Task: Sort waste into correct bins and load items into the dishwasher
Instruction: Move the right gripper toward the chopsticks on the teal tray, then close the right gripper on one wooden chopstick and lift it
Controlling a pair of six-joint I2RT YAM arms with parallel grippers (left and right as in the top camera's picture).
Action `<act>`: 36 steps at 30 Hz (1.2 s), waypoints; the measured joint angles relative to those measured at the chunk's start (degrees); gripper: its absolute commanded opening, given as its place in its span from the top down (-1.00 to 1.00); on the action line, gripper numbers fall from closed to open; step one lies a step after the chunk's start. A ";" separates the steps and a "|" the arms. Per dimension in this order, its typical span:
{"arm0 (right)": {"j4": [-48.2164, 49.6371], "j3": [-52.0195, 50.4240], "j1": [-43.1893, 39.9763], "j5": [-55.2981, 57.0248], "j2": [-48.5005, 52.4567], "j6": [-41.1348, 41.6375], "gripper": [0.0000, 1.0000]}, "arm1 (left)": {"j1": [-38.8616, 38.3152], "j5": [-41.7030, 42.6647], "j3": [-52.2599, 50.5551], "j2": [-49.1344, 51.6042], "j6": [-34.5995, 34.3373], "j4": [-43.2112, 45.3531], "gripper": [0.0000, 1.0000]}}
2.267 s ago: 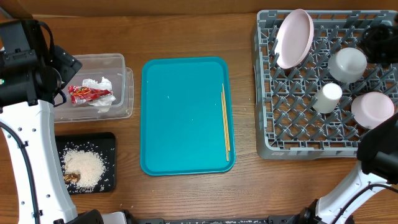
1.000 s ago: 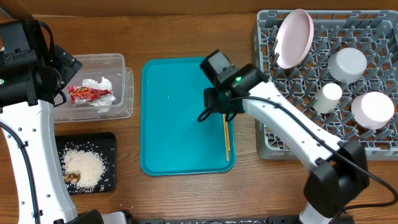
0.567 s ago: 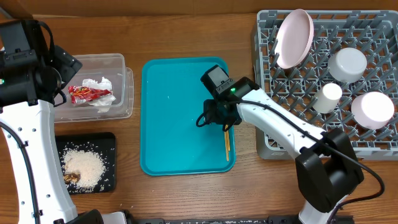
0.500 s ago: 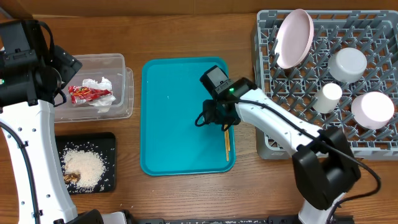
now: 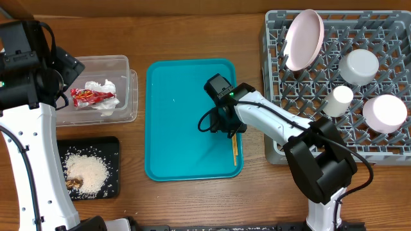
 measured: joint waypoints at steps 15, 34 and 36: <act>0.85 0.07 0.04 0.50 1.44 -1.31 -0.10 | 0.00 0.00 0.00 0.00 0.00 0.02 -1.00; -5.81 4.81 0.04 -1.62 3.78 0.28 0.92 | 0.00 0.00 0.00 0.00 0.00 0.00 -1.00; -8.68 7.65 -0.07 -1.77 4.52 0.28 0.92 | 0.00 0.00 0.00 0.00 0.00 0.02 -1.00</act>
